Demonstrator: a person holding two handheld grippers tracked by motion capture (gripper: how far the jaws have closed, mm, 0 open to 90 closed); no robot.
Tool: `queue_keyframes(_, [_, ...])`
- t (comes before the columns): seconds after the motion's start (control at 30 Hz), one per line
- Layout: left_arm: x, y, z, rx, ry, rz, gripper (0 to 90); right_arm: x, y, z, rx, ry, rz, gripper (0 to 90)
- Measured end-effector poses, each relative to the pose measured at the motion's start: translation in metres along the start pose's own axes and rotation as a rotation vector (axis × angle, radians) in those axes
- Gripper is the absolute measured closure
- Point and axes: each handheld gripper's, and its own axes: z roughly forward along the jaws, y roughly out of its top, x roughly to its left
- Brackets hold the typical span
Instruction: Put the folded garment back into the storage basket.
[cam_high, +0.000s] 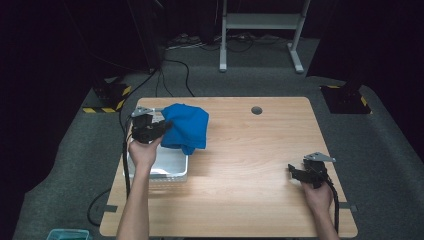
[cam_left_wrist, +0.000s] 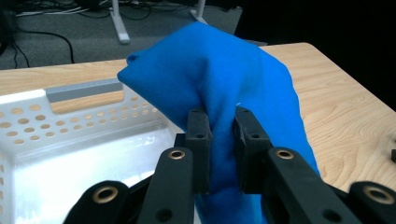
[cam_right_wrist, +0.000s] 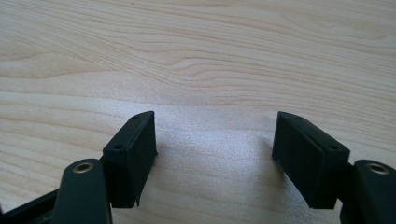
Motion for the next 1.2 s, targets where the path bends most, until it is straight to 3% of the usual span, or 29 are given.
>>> queue_keyframes(0.67, [0.022,-0.017,0.005,0.026,0.054,-0.017,78.3,0.0,0.0,0.0,0.0,-0.001,0.0,30.4])
queue_keyframes(1.2, [0.042,-0.04,0.02,0.084,0.109,-0.049,78.3,0.0,0.0,0.0,0.0,-0.001,0.0,30.4])
